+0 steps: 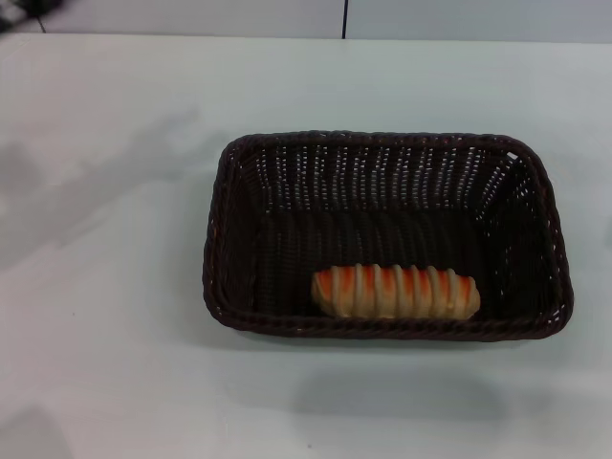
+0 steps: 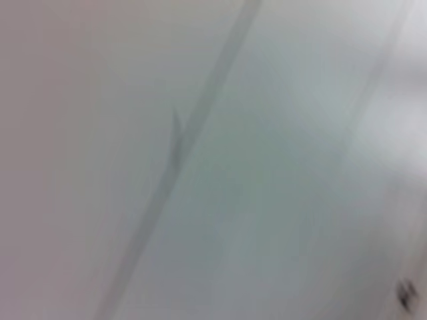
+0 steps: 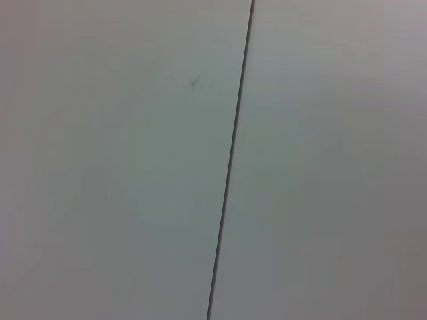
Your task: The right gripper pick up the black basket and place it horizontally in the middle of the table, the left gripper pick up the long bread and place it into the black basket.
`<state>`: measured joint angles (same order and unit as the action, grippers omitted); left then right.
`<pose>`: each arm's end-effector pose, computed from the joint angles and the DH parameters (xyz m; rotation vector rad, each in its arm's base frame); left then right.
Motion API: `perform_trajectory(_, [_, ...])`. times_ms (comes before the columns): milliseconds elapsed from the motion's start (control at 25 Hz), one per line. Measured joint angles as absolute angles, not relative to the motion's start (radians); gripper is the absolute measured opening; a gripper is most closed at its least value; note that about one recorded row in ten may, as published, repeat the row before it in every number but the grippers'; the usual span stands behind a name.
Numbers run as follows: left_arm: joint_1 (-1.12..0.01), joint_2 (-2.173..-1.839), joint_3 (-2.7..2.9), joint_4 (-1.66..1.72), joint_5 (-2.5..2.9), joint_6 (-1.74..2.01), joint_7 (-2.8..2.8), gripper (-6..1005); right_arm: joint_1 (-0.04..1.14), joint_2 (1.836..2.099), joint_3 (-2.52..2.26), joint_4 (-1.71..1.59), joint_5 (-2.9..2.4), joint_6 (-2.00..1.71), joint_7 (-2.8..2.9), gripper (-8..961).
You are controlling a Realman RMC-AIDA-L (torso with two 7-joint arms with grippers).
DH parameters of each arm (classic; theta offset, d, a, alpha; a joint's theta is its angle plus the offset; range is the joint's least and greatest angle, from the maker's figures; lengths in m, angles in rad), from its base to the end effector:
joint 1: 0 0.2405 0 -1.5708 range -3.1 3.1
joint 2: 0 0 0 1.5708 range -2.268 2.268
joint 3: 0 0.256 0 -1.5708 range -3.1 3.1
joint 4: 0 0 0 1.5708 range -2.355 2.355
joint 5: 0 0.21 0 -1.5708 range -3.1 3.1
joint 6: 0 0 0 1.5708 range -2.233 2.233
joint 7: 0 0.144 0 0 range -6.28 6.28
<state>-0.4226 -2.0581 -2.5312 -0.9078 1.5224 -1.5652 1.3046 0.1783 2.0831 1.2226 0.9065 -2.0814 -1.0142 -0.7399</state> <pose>-0.2425 0.3454 0.1130 -2.1982 -0.8756 -1.2935 0.2856 0.3388 0.0611 -1.1000 0.3753 0.4513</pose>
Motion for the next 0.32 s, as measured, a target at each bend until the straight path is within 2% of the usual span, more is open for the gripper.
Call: perform_trajectory(320, [-0.421, -2.059, -2.783, -0.640, 1.332, -1.468, 1.608, 830, 0.183, 2.085, 1.223, 0.899, -2.081, -1.014, -0.738, 328])
